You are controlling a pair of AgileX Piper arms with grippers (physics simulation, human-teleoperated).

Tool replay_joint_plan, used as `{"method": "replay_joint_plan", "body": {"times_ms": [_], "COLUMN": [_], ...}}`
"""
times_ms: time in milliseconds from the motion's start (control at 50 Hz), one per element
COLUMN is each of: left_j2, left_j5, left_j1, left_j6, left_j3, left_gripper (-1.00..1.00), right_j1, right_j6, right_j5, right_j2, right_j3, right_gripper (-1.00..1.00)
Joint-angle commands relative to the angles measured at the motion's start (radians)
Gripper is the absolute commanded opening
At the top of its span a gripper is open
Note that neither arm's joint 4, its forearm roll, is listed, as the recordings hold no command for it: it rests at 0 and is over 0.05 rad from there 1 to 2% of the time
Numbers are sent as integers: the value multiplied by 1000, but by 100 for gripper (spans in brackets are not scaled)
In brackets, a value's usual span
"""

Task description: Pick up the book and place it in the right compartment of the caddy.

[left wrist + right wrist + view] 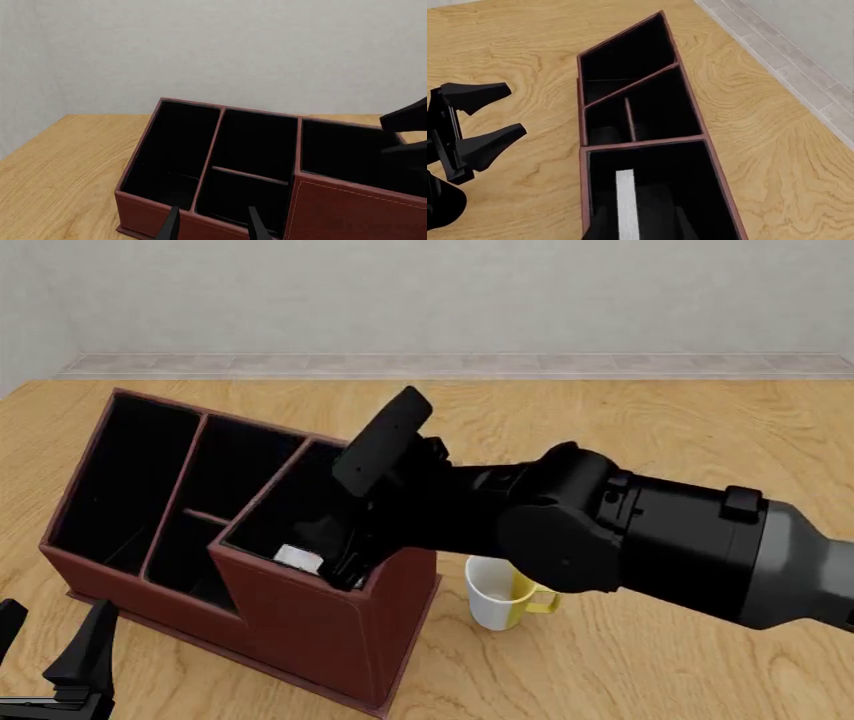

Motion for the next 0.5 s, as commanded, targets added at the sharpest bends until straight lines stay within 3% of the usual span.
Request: {"method": "replay_joint_plan", "body": {"times_ms": [20,500], "left_j2": [0,0], "left_j5": [0,0], "left_j1": [0,0], "left_j6": [0,0], "left_j3": [0,0], "left_gripper": [100,100], "right_j1": [0,32], "right_j6": [1,-16], "right_j5": [-8,10], "right_j2": [-2,-76], "right_j3": [2,20], "right_gripper": [100,100]}}
